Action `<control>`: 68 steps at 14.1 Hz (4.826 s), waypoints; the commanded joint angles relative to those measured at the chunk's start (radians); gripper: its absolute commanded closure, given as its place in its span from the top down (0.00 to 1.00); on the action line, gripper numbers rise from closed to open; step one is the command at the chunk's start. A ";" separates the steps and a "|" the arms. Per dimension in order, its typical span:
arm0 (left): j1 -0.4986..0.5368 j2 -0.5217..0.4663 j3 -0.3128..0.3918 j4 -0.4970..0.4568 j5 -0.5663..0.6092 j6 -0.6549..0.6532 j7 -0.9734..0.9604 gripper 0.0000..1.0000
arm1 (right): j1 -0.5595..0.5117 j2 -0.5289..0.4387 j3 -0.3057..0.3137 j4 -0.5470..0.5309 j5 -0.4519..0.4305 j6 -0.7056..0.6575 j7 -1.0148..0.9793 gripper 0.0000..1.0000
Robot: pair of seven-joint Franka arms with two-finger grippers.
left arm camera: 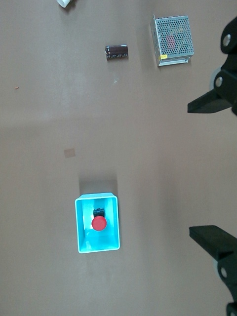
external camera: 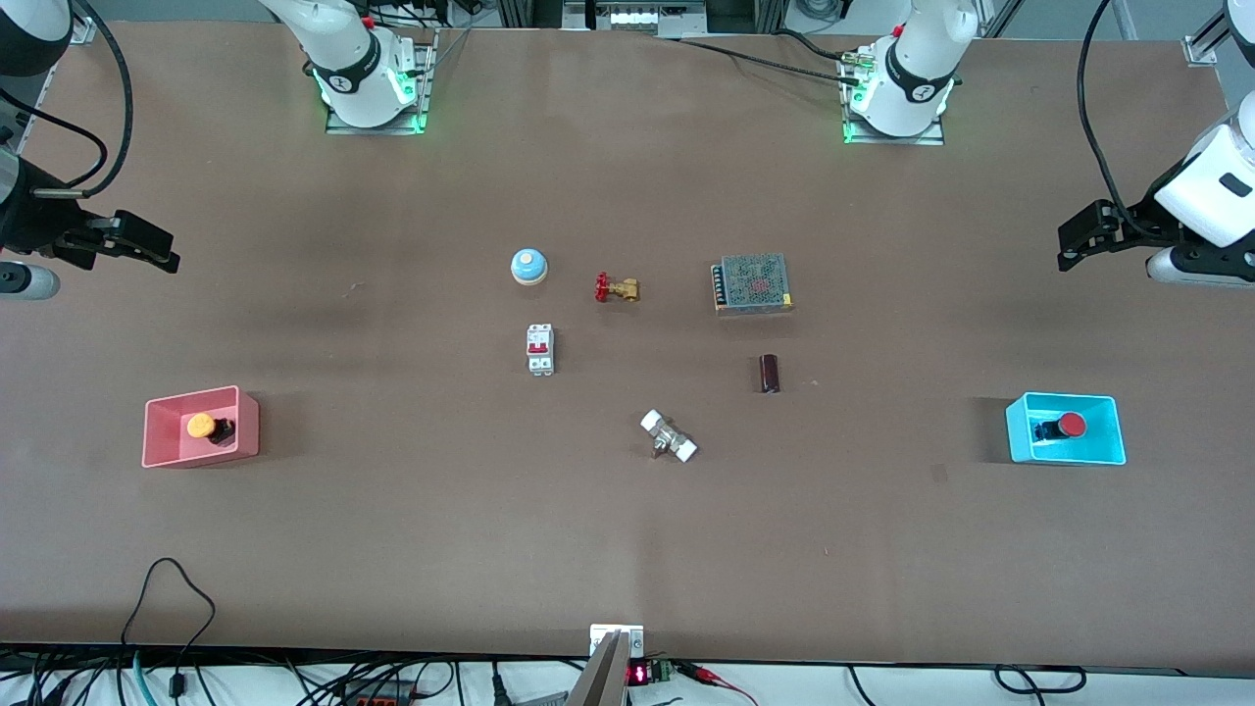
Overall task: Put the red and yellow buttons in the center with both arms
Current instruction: 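Lower the right gripper to the pink box while the left gripper reaches the cyan box, then grasp the yellow button with the right gripper while the left gripper grasps the red button, then carry the red button toward the table center with the left gripper and release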
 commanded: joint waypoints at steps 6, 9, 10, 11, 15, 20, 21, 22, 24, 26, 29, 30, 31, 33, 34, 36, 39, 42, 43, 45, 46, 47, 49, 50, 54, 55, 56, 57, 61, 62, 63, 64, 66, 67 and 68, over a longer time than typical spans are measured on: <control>0.002 0.010 0.000 0.027 -0.019 -0.023 -0.003 1.00 | -0.002 0.017 -0.002 0.025 0.011 -0.017 -0.001 1.00; 0.000 0.012 0.000 0.027 -0.019 -0.023 -0.001 1.00 | -0.002 0.055 -0.002 0.025 0.013 -0.019 -0.004 1.00; 0.002 0.012 0.000 0.026 -0.019 -0.023 -0.001 1.00 | -0.004 0.063 -0.002 0.025 0.014 -0.013 -0.017 1.00; 0.002 0.021 0.000 0.026 -0.019 -0.023 -0.001 1.00 | -0.004 0.069 -0.002 0.024 0.014 -0.013 -0.047 1.00; 0.008 0.042 0.002 0.049 -0.010 -0.021 0.000 1.00 | -0.022 0.113 -0.014 0.024 0.008 0.001 -0.155 1.00; 0.052 0.217 0.016 0.180 -0.012 -0.023 0.006 1.00 | -0.065 0.201 -0.014 0.022 -0.001 0.113 -0.210 1.00; 0.074 0.248 0.016 0.203 -0.006 -0.021 0.013 1.00 | -0.079 0.218 -0.010 0.020 0.000 0.154 -0.257 1.00; 0.101 0.290 0.016 0.207 -0.001 -0.010 0.014 1.00 | -0.093 0.239 -0.007 0.022 0.002 0.191 -0.296 1.00; 0.130 0.393 0.016 0.207 0.036 0.063 0.016 1.00 | -0.134 0.297 -0.005 0.020 0.002 0.286 -0.368 1.00; 0.155 0.485 0.016 0.200 0.076 0.158 0.023 1.00 | -0.155 0.346 -0.005 0.020 0.002 0.378 -0.396 1.00; 0.204 0.600 0.016 0.197 0.077 0.325 0.048 1.00 | -0.180 0.412 -0.005 0.008 -0.044 0.499 -0.400 1.00; 0.209 0.633 0.016 0.193 0.076 0.382 0.059 1.00 | -0.194 0.425 -0.004 -0.007 -0.050 0.538 -0.403 1.00; 0.212 0.654 0.016 0.188 0.076 0.422 0.059 1.00 | -0.203 0.431 -0.001 -0.030 -0.050 0.579 -0.403 1.00; 0.213 0.665 0.016 0.158 0.077 0.447 0.060 1.00 | -0.205 0.437 0.001 -0.073 -0.050 0.654 -0.402 1.00; 0.216 0.679 0.016 0.148 0.076 0.485 0.060 1.00 | -0.205 0.440 0.001 -0.091 -0.050 0.686 -0.402 1.00; 0.230 0.691 0.016 0.107 0.076 0.511 0.072 1.00 | -0.203 0.463 0.001 -0.096 -0.049 0.708 -0.390 1.00; 0.241 0.696 0.014 0.092 0.076 0.520 0.076 0.93 | -0.203 0.480 0.013 -0.096 -0.044 0.723 -0.385 1.00; 0.238 0.699 0.013 0.092 0.074 0.520 0.074 0.60 | -0.205 0.514 0.013 -0.095 -0.043 0.748 -0.394 1.00; 0.239 0.702 0.013 0.093 0.074 0.520 0.074 0.43 | -0.203 0.518 0.013 -0.095 -0.044 0.760 -0.402 1.00; 0.233 0.699 0.013 0.104 0.074 0.520 0.076 0.30 | -0.205 0.528 0.013 -0.096 -0.049 0.762 -0.409 1.00; 0.229 0.696 0.013 0.113 0.076 0.516 0.076 0.29 | -0.205 0.535 0.013 -0.095 -0.050 0.763 -0.412 1.00; 0.229 0.691 0.008 0.125 0.076 0.510 0.077 0.28 | -0.205 0.538 0.013 -0.095 -0.052 0.769 -0.412 1.00; 0.227 0.655 0.005 0.128 0.079 0.491 0.085 0.28 | -0.205 0.546 0.013 -0.096 -0.053 0.777 -0.420 1.00; 0.227 0.627 0.003 0.131 0.079 0.449 0.098 0.28 | -0.205 0.549 0.013 -0.096 -0.055 0.780 -0.444 1.00; 0.154 0.559 -0.001 0.196 0.074 0.268 0.097 0.29 | -0.214 0.564 0.013 -0.098 -0.056 0.806 -0.485 1.00; 0.108 0.556 0.000 0.214 0.074 0.225 0.059 0.29 | -0.214 0.566 0.013 -0.098 -0.056 0.806 -0.486 1.00; 0.059 0.552 -0.001 0.222 0.074 0.176 -0.007 0.29 | -0.214 0.571 0.013 -0.098 -0.056 0.806 -0.485 1.00; 0.016 0.547 -0.001 0.223 0.076 0.133 -0.071 0.29 | -0.214 0.574 0.013 -0.098 -0.056 0.806 -0.485 1.00; -0.137 0.547 -0.012 0.135 0.071 0.111 -0.306 0.27 | -0.214 0.581 0.013 -0.098 -0.056 0.812 -0.485 0.97; -0.170 0.547 -0.012 0.106 0.071 0.131 -0.349 0.26 | -0.212 0.584 0.013 -0.098 -0.056 0.814 -0.486 0.93; -0.181 0.547 -0.013 0.080 0.071 0.152 -0.377 0.26 | -0.212 0.586 0.013 -0.098 -0.056 0.814 -0.486 0.90; -0.193 0.547 -0.015 0.037 0.071 0.189 -0.388 0.26 | -0.212 0.587 0.013 -0.098 -0.056 0.814 -0.486 0.83; -0.204 0.526 -0.015 -0.055 0.071 0.281 -0.417 0.26 | -0.212 0.587 0.013 -0.098 -0.066 0.814 -0.486 0.73; -0.202 0.518 -0.016 -0.088 0.070 0.311 -0.423 0.26 | -0.212 0.587 0.015 -0.098 -0.067 0.814 -0.486 0.69; -0.204 0.516 -0.018 -0.111 0.070 0.330 -0.434 0.26 | -0.212 0.589 0.013 -0.098 -0.067 0.814 -0.486 0.65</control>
